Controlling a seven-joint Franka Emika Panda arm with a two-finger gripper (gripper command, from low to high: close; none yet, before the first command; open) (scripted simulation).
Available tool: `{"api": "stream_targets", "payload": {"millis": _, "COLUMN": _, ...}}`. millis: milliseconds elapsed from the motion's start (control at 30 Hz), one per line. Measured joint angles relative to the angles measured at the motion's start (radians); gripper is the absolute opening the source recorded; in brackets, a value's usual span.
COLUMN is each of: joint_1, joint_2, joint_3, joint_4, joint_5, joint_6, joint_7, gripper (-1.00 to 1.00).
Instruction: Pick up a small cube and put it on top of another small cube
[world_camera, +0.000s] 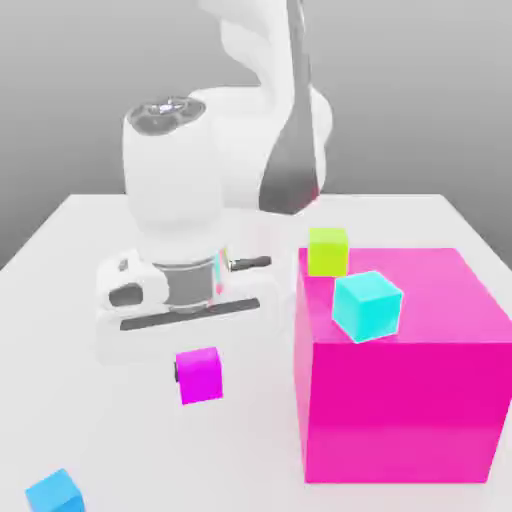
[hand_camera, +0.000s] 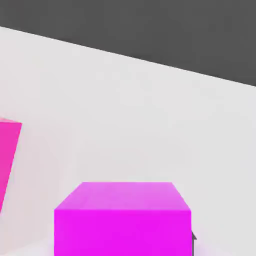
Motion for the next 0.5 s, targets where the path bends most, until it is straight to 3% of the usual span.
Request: {"api": "stream_targets", "payload": {"millis": 500, "joint_1": 0.18, "joint_2": -0.543, "joint_3": 0.113, "joint_4": -0.078, "joint_5": 0.039, "joint_6": -0.463, "joint_7": -0.143, "gripper": -1.0}}
